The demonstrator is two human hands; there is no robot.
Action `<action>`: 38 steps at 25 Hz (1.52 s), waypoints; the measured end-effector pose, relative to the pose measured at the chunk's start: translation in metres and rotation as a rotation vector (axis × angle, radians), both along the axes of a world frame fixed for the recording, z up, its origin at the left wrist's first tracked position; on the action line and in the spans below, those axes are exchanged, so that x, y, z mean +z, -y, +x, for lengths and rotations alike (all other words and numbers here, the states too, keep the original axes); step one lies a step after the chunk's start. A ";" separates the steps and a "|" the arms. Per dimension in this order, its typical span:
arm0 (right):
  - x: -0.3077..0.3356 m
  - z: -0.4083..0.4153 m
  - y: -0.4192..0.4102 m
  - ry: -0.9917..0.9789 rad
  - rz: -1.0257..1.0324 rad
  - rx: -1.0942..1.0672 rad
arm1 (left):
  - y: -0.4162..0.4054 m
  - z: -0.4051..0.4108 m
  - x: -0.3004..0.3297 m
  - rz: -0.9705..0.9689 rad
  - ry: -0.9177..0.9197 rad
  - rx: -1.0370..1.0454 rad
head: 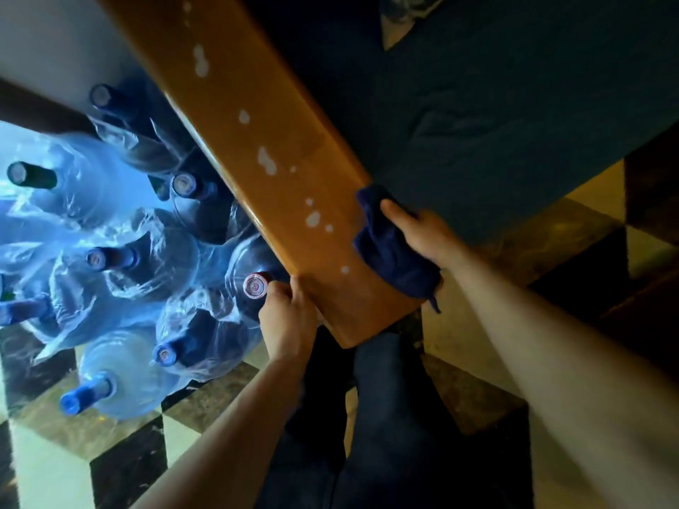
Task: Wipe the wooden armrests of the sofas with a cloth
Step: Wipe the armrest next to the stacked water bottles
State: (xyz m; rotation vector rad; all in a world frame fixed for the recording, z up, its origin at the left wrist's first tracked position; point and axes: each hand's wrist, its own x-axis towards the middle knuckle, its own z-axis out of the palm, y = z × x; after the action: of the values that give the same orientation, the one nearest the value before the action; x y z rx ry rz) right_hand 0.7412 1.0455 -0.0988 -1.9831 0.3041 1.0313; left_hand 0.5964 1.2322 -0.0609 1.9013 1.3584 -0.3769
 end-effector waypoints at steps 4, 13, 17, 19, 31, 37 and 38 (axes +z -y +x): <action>-0.001 -0.004 0.014 -0.047 0.201 -0.141 | -0.013 0.006 -0.014 -0.125 0.101 0.089; -0.001 -0.143 -0.009 0.157 0.161 -1.002 | -0.014 -0.021 -0.034 -0.354 0.185 0.180; 0.001 -0.169 -0.058 0.160 0.051 -1.147 | -0.011 -0.037 -0.037 -0.402 0.179 0.198; 0.002 -0.200 -0.083 0.120 0.006 -1.093 | -0.010 -0.042 -0.036 -0.427 0.174 0.241; 0.006 -0.194 -0.077 0.657 -0.671 -0.024 | -0.037 -0.045 -0.034 -0.434 0.214 0.349; 0.002 -0.151 -0.104 0.897 -0.684 0.780 | -0.040 -0.047 -0.039 -0.465 0.244 0.377; -0.002 -0.136 -0.121 0.912 -0.691 0.801 | -0.042 -0.046 -0.042 -0.466 0.252 0.387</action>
State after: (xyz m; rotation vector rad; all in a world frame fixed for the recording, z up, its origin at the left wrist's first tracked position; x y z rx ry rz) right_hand 0.6051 1.1661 -0.1009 -3.0752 -0.7929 0.3272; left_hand 0.5507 1.2743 -0.1027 1.2294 1.2953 -0.2238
